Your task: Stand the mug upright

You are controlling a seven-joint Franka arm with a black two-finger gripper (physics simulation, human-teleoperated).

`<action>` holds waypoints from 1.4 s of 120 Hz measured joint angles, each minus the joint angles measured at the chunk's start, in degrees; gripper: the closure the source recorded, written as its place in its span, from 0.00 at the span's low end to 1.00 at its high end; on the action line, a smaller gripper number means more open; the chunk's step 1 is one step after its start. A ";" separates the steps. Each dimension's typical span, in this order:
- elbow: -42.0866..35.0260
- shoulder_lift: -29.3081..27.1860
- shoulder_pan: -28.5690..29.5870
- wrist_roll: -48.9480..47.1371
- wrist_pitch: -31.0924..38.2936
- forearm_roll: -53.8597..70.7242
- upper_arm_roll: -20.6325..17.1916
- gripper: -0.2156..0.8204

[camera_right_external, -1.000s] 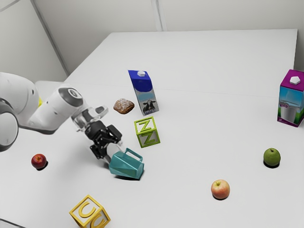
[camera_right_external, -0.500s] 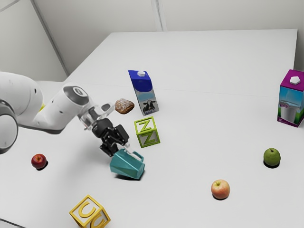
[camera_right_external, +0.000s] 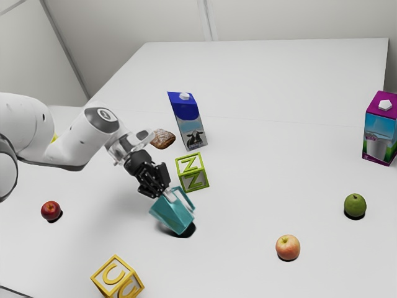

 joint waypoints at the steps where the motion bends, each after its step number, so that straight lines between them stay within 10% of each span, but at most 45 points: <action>1: 0.02 0.00 0.00 -0.03 0.00 0.00 -0.01 0.90; 96: -0.29 -13.51 -4.96 -3.50 10.28 19.21 0.01 0.97; 168: -0.13 -10.27 -1.16 -4.91 24.87 41.34 -2.09 0.97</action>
